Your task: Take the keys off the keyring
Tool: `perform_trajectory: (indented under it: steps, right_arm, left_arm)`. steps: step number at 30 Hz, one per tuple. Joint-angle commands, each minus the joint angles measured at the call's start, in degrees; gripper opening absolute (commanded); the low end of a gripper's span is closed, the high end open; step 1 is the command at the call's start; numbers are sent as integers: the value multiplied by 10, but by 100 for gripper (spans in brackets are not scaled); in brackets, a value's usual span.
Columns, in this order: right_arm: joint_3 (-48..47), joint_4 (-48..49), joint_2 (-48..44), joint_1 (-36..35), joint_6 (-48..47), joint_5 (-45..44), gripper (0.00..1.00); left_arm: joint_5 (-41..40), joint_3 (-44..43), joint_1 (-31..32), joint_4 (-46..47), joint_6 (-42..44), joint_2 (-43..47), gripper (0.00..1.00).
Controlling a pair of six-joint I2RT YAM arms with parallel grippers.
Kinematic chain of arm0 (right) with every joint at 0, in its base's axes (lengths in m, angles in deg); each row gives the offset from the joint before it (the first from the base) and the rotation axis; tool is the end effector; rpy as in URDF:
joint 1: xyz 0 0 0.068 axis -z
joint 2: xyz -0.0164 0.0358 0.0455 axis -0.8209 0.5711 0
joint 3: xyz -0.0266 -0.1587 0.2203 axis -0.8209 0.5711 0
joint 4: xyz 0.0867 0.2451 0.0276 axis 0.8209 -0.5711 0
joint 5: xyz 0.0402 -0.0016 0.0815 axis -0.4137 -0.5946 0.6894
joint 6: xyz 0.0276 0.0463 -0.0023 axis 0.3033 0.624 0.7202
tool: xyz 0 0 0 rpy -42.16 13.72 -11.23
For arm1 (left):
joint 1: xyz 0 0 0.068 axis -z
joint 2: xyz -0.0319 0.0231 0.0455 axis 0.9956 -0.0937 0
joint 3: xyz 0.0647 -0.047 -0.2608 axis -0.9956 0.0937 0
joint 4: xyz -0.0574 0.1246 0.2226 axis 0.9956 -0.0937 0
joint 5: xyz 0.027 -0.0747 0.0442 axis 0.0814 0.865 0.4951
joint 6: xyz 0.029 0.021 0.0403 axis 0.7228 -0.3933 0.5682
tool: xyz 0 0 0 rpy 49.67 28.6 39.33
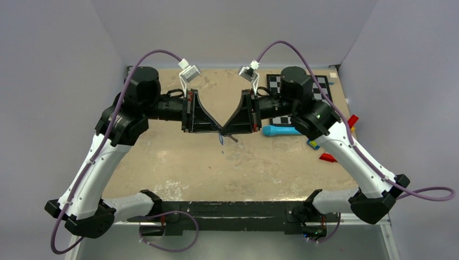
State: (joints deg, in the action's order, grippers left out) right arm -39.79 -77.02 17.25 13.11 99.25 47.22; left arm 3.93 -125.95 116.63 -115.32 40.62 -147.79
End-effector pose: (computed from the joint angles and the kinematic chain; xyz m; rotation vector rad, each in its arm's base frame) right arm 0.1751 0.1965 0.4752 -0.9059 1.7955 1.7262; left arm 0.1541 -0.1298 0.4897 0.7176 1.9555 -1.5885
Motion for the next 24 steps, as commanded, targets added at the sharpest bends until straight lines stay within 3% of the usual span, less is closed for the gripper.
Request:
perform_trajectory:
  steps: [1,6,9,24]
  right_arm:
    - [4,29,-15,-1,7,-5,15]
    - [10,36,-18,-2,15,-12,9]
    - [10,47,-17,-1,23,-17,0]
    - [18,165,-10,-1,92,-35,0]
  left_arm:
    - [-14,-3,2,31,-23,14,0]
    - [-23,20,2,76,-62,25,0]
    - [-35,31,2,96,-80,31,0]
    - [-119,81,2,197,-175,79,0]
